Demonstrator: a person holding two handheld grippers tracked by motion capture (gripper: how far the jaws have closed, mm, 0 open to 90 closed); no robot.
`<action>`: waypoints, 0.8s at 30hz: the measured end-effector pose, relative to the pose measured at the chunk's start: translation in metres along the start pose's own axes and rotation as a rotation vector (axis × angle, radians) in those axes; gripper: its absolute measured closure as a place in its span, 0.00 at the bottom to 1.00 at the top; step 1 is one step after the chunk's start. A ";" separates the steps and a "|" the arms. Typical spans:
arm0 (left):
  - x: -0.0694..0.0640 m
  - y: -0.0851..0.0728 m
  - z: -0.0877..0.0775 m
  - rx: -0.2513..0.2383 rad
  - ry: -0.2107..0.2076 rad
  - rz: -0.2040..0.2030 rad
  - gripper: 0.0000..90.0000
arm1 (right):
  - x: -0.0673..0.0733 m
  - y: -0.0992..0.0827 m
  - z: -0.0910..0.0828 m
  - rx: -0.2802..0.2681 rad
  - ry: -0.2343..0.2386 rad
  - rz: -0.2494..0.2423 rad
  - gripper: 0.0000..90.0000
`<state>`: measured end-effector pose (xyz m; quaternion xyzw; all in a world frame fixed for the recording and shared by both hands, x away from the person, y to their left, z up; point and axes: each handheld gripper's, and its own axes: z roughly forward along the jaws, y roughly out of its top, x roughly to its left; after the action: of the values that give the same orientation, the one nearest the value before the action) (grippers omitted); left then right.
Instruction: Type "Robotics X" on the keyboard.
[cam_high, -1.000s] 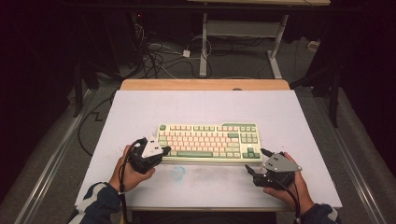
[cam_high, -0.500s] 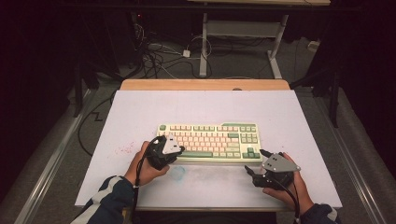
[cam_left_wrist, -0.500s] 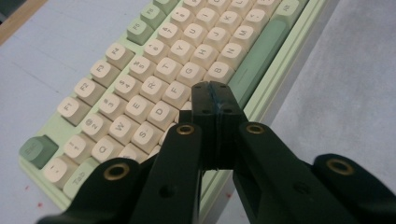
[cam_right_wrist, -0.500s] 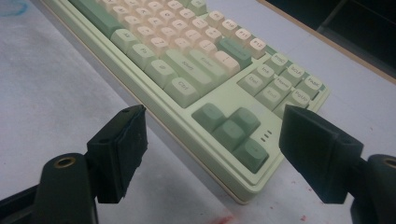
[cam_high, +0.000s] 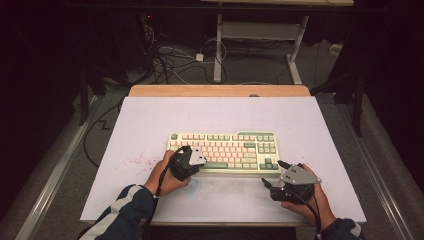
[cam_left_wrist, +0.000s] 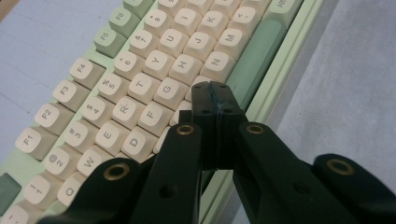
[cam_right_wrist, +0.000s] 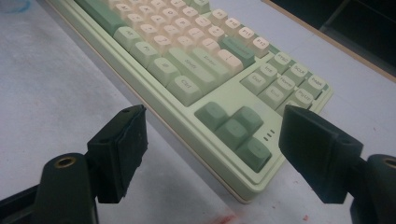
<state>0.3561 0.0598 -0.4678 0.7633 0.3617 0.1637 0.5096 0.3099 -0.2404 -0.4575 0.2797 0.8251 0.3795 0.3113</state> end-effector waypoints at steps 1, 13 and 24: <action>0.000 0.000 0.001 0.002 0.003 0.007 0.97 | 0.000 0.000 0.000 0.000 0.001 -0.001 0.27; 0.001 -0.004 0.002 0.023 0.005 0.006 0.97 | 0.001 -0.001 0.001 0.006 0.007 -0.008 0.27; 0.003 0.005 -0.012 -0.033 0.012 0.015 0.97 | 0.002 0.000 -0.001 0.004 0.004 -0.010 0.27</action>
<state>0.3524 0.0694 -0.4588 0.7567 0.3563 0.1781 0.5185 0.3078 -0.2400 -0.4576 0.2754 0.8279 0.3767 0.3110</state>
